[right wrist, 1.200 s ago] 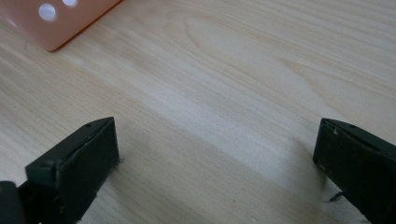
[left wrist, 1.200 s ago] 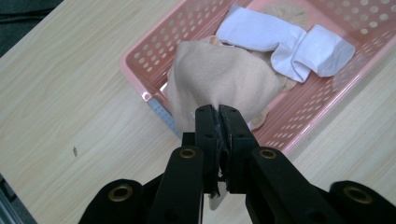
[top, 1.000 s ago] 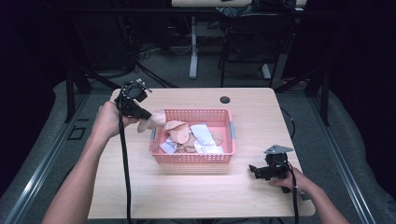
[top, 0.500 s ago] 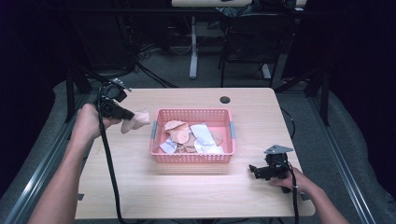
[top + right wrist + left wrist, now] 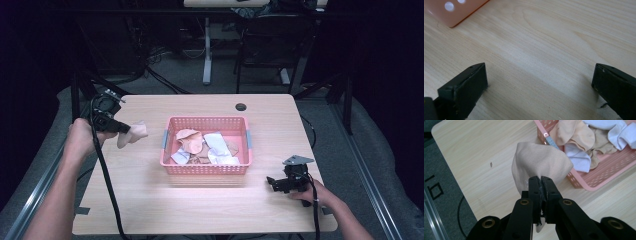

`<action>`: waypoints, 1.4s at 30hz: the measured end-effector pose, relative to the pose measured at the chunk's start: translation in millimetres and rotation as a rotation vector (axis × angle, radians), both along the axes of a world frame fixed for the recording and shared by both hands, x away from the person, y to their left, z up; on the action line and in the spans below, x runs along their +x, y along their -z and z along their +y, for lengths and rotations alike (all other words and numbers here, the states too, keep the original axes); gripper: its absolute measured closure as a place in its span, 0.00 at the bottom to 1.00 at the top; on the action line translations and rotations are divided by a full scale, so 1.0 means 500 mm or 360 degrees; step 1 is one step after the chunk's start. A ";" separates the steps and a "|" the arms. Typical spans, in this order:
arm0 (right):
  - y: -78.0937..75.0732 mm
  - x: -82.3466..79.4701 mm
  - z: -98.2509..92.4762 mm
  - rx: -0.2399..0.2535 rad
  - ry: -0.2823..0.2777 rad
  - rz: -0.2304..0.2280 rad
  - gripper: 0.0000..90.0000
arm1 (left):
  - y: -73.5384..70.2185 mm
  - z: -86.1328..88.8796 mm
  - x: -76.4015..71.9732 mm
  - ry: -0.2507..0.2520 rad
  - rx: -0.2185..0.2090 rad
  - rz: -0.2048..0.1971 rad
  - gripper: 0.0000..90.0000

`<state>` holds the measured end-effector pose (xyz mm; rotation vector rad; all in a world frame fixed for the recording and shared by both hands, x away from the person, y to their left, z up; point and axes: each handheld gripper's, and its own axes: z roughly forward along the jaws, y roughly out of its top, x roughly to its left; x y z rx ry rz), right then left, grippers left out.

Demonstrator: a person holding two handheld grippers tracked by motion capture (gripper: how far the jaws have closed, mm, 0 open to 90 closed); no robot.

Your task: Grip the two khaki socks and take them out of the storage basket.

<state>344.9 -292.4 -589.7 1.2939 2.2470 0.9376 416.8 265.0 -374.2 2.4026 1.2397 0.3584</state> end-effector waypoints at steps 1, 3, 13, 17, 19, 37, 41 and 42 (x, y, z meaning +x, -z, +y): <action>0.000 0.000 0.000 -0.0005 -0.0004 0.0003 0.00 | 0.004 0.004 0.000 -0.0007 -0.0002 0.0006 0.96; 0.000 0.000 0.000 0.0001 0.0000 0.0000 0.00 | 0.014 0.014 -0.001 -0.0027 0.0001 0.0020 0.96; 0.000 0.000 0.000 0.0001 0.0000 0.0000 0.00 | 0.053 0.057 -0.001 -0.0103 -0.0024 0.0069 0.96; 0.000 0.000 0.000 0.0001 0.0000 0.0000 0.00 | 0.068 0.072 -0.001 -0.0133 -0.0031 0.0084 0.96; 0.000 0.000 0.000 0.0001 0.0000 0.0000 0.00 | 0.076 0.077 -0.002 -0.0140 -0.0033 0.0088 0.96; 0.000 0.000 0.000 0.0002 0.0000 0.0000 0.00 | 0.176 0.116 -0.005 -0.0234 -0.0038 0.0225 0.96; 0.000 0.000 0.000 0.0001 -0.0001 0.0001 0.00 | 0.198 0.124 -0.005 -0.0241 -0.0057 0.0249 0.96; 0.000 0.000 0.000 0.0001 -0.0001 0.0000 0.00 | 0.202 0.126 -0.006 -0.0247 -0.0066 0.0259 0.96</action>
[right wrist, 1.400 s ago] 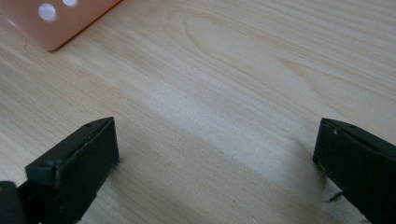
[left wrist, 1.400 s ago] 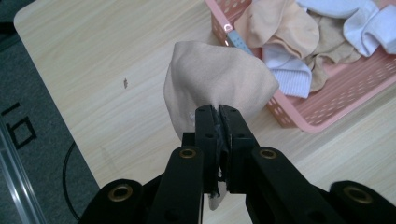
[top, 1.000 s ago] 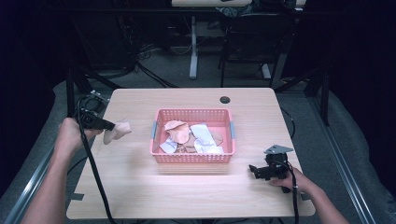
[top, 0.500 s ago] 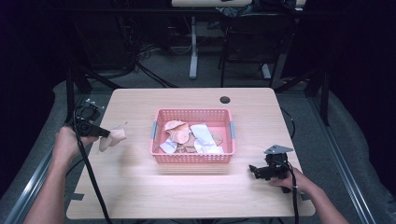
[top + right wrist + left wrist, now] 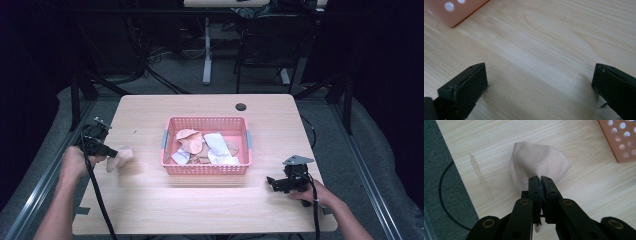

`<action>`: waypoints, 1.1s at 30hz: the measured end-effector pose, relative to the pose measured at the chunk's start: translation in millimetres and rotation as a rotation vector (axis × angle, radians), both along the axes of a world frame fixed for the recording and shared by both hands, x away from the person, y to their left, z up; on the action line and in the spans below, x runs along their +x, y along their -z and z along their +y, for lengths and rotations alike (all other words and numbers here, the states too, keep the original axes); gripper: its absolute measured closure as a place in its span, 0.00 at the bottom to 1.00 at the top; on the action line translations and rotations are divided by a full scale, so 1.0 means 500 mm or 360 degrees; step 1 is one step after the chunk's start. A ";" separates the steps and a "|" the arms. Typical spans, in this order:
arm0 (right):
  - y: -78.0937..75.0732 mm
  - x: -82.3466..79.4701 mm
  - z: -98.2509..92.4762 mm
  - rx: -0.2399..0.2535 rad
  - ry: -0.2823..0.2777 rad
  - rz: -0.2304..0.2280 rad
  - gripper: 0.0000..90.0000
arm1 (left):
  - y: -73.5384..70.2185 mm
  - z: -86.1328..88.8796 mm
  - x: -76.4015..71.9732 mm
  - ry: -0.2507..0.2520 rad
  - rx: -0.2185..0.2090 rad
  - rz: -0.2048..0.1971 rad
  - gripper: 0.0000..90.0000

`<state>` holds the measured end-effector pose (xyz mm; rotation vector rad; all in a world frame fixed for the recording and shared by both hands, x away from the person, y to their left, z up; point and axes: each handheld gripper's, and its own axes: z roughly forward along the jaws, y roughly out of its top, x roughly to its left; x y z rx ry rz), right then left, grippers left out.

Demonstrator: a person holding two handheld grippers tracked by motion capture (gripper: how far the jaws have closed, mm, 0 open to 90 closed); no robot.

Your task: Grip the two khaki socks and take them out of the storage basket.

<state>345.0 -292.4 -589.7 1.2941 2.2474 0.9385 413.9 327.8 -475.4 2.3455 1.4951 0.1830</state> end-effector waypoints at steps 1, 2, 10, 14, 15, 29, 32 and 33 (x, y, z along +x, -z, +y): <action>0.000 0.000 0.000 0.0000 0.0000 0.0000 0.00 | 0.005 0.001 -0.001 -0.0005 0.0005 0.0010 0.96; 0.000 0.000 0.000 0.0000 0.0000 0.0000 0.00 | 0.010 0.002 -0.001 -0.0013 0.0006 0.0017 0.96; 0.000 0.000 0.000 -0.0001 0.0000 0.0000 0.00 | 0.045 0.008 0.003 -0.0063 -0.0015 0.0079 0.96; 0.000 0.000 0.000 0.0000 0.0000 0.0000 0.00 | 0.064 0.007 0.004 -0.0069 -0.0041 0.0100 0.95; 0.000 0.000 0.000 0.0000 0.0000 0.0000 0.00 | 0.065 0.008 0.004 -0.0066 -0.0040 0.0108 0.93; 0.000 0.000 0.000 0.0001 0.0000 0.0000 0.00 | 0.001 -0.017 -0.007 -0.0064 -0.0061 -0.0016 0.29; 0.000 0.000 0.000 0.0001 0.0001 0.0000 0.00 | -0.026 -0.030 -0.007 -0.0048 -0.0069 -0.0064 0.21; -0.001 0.000 0.000 -0.0005 -0.0003 0.0003 0.00 | -0.037 -0.035 -0.006 -0.0024 -0.0064 -0.0076 0.19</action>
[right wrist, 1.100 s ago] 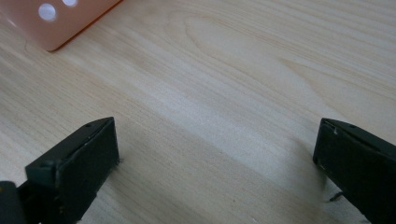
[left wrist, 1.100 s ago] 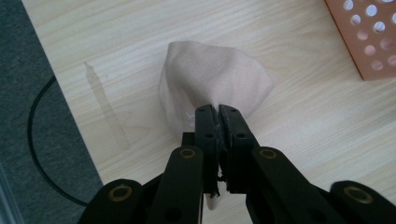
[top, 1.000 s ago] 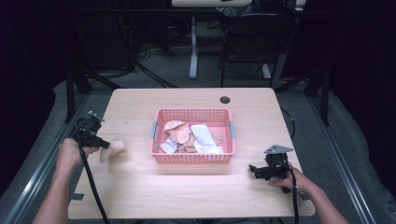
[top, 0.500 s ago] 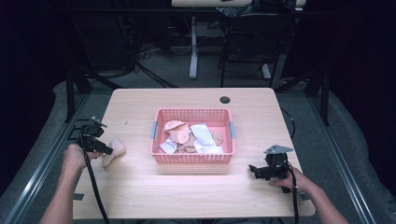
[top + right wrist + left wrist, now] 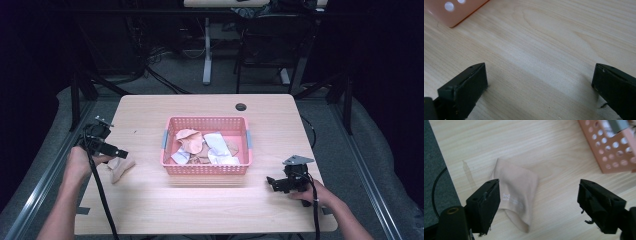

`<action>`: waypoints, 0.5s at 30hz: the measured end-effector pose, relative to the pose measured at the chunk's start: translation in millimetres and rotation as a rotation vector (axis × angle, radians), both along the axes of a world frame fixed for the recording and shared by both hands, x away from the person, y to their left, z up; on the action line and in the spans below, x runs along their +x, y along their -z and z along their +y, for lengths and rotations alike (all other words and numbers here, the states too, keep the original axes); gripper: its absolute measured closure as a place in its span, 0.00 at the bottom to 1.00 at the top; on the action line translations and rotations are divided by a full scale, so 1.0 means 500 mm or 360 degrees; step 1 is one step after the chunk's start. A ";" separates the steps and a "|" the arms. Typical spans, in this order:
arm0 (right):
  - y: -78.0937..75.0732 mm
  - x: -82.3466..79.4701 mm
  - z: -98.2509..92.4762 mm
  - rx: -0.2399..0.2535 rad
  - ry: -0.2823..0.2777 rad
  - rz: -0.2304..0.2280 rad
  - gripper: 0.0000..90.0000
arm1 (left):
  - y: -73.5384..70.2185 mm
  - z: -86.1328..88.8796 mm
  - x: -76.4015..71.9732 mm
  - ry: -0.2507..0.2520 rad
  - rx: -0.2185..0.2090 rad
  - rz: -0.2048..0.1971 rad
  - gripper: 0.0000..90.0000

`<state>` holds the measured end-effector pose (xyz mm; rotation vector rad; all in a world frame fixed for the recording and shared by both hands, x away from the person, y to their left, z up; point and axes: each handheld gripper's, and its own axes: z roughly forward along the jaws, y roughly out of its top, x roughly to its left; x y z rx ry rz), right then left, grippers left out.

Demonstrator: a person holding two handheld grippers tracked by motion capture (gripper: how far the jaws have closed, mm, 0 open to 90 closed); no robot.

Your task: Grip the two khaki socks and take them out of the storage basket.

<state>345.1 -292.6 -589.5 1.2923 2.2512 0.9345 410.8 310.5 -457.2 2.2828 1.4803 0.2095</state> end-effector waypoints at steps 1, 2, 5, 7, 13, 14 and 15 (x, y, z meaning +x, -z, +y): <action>0.001 0.000 0.000 0.0006 0.0003 -0.0003 0.00 | -0.008 -0.005 0.000 0.0007 -0.0002 -0.0011 0.18; 0.000 0.000 0.000 0.0001 0.0000 0.0000 0.00 | -0.014 -0.010 0.000 0.0012 -0.0001 -0.0026 0.18; 0.001 0.000 0.000 0.0006 0.0004 -0.0003 0.00 | -0.037 -0.027 0.002 0.0051 0.0002 -0.0066 0.17; 0.001 0.000 0.000 0.0005 0.0003 -0.0003 0.00 | -0.049 -0.041 0.005 0.0073 -0.0003 -0.0092 0.16; 0.001 0.000 0.000 0.0006 0.0004 -0.0004 0.00 | -0.078 -0.093 0.021 0.0169 0.0007 -0.0140 0.15; 0.000 0.000 0.000 -0.0001 0.0000 0.0000 0.00 | -0.081 -0.099 0.022 0.0179 0.0012 -0.0149 0.14; 0.001 0.000 0.000 0.0005 0.0004 -0.0003 0.00 | -0.085 -0.108 0.024 0.0193 0.0008 -0.0155 0.14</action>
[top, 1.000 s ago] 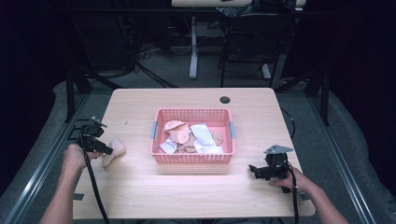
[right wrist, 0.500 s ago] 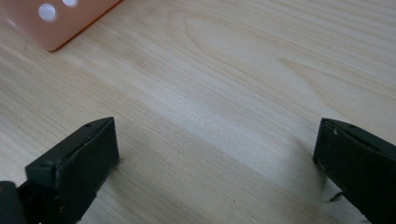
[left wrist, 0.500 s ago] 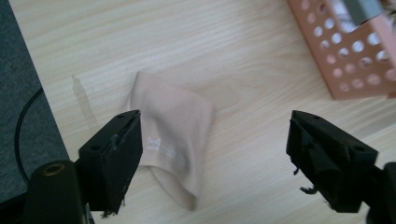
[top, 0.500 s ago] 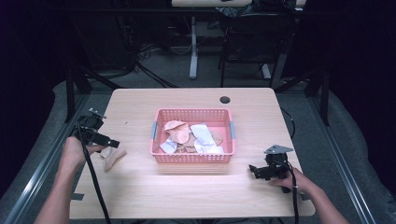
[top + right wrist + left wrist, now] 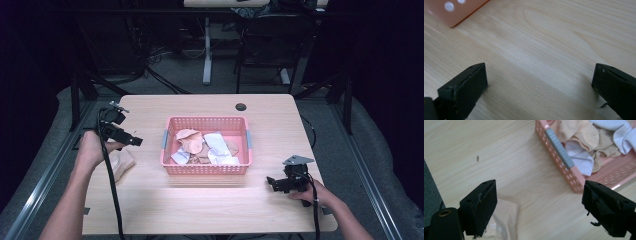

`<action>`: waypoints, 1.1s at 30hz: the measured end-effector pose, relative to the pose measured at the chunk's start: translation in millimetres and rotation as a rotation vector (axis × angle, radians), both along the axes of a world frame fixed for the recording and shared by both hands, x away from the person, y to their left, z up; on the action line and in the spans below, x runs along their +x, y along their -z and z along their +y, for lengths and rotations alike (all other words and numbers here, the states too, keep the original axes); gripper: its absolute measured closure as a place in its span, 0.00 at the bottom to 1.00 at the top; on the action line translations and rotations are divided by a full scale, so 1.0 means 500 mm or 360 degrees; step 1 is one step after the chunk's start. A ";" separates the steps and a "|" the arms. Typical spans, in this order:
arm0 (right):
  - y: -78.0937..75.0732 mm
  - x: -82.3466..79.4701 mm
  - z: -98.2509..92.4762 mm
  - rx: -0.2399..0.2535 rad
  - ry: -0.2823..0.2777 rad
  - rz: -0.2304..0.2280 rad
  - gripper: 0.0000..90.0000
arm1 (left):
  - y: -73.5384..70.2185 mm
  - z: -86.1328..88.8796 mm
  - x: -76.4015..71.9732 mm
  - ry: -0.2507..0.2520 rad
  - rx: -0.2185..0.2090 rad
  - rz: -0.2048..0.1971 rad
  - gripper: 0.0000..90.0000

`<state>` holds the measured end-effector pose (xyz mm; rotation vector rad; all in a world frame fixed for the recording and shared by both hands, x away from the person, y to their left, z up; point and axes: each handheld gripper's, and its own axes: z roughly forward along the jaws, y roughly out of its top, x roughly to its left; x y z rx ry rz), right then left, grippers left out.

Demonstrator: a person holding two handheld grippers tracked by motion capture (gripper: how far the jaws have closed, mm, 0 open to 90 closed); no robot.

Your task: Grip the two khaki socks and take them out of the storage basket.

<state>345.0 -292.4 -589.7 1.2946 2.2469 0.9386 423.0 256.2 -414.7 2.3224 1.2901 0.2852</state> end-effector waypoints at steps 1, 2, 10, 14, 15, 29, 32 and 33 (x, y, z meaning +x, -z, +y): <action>0.000 0.000 0.000 -0.0005 -0.0004 0.0002 0.00 | -0.002 -0.006 0.002 0.0010 0.0005 0.0000 0.14; 0.000 0.000 0.000 0.0000 0.0000 0.0000 0.00 | -0.004 -0.014 0.004 0.0023 0.0010 -0.0004 0.14; 0.000 0.000 0.000 0.0001 0.0000 0.0000 0.00 | -0.013 -0.081 0.025 0.0111 0.0031 -0.0036 0.09; -0.001 0.000 0.000 -0.0005 -0.0004 0.0003 0.00 | -0.008 -0.112 0.035 0.0152 0.0057 -0.0042 0.03; 0.000 0.000 0.000 0.0001 -0.0001 0.0000 0.00 | -0.008 -0.116 0.037 0.0164 0.0065 -0.0038 0.03; -0.001 0.000 -0.001 -0.0006 -0.0004 0.0004 0.00 | 0.029 -0.209 0.080 0.0266 0.0059 -0.0050 0.04; 0.000 0.000 0.000 0.0001 0.0000 0.0000 0.00 | 0.040 -0.224 0.087 0.0279 0.0050 -0.0040 0.06; 0.000 0.000 0.000 0.0001 0.0000 0.0000 0.00 | 0.045 -0.231 0.090 0.0286 0.0040 -0.0037 0.07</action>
